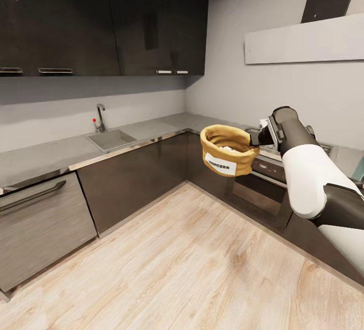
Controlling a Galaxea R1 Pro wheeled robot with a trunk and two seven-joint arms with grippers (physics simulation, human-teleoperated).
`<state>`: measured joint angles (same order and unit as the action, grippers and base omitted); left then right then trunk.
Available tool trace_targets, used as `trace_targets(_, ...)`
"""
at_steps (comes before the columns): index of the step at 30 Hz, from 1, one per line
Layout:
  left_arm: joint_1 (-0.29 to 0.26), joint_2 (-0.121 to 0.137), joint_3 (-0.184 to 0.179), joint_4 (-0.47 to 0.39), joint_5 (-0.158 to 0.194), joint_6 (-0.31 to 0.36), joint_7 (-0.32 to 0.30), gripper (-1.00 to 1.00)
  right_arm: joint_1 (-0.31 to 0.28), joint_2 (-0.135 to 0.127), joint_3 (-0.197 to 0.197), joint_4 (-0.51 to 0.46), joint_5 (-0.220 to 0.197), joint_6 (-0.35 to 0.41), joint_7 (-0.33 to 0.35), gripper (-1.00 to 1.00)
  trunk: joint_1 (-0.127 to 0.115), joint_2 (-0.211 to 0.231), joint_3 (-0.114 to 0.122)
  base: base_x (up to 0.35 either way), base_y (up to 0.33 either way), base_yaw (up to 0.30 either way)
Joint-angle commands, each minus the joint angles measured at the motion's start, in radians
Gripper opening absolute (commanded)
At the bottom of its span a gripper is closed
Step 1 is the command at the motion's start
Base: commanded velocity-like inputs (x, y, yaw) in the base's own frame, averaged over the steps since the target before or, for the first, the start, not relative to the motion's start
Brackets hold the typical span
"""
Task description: In the kitchen, take the popcorn bag from the countertop, put it into the microwave, and heat it until the popcorn is cooked so the cooked popcorn ends up inside the bag.
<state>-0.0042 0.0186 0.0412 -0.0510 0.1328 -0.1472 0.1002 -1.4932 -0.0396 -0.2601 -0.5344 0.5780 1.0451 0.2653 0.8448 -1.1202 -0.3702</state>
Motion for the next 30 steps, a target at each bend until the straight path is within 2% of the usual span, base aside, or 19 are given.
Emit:
trace_targets(1, 0.000, 0.000, 0.003, 0.000, 0.005, -0.003, -0.001, 1.00, -0.001, 0.000, -0.004, -0.001, 0.010, 0.002, 0.009, -1.00, 0.000, -0.001, -0.001, 0.000, 0.000, 0.000)
trace_targets(10, 0.000, 0.000, 0.003, 0.000, 0.005, -0.003, -0.001, 1.00, -0.001, -0.003, -0.005, 0.000, 0.012, 0.002, 0.005, -1.00, 0.000, -0.001, -0.001, 0.000, 0.000, -0.030)
trace_targets(13, 0.000, 0.000, 0.003, 0.000, 0.005, -0.003, -0.001, 1.00, -0.001, -0.017, -0.005, 0.001, 0.012, 0.002, 0.005, -1.00, 0.000, -0.001, -0.001, 0.000, 0.000, -0.258)
trace_targets(18, 0.000, -0.001, 0.002, 0.000, 0.004, 0.003, -0.004, 1.00, 0.010, -0.022, -0.005, 0.003, 0.012, 0.002, 0.005, -1.00, 0.000, -0.001, -0.001, -0.022, 0.011, -0.291)
trace_targets(30, 0.000, -0.003, 0.000, 0.000, 0.004, -0.005, -0.005, 1.00, 0.030, -0.025, -0.005, 0.006, 0.013, 0.002, 0.002, -1.00, 0.000, -0.001, -0.001, -0.261, 0.162, -0.295)
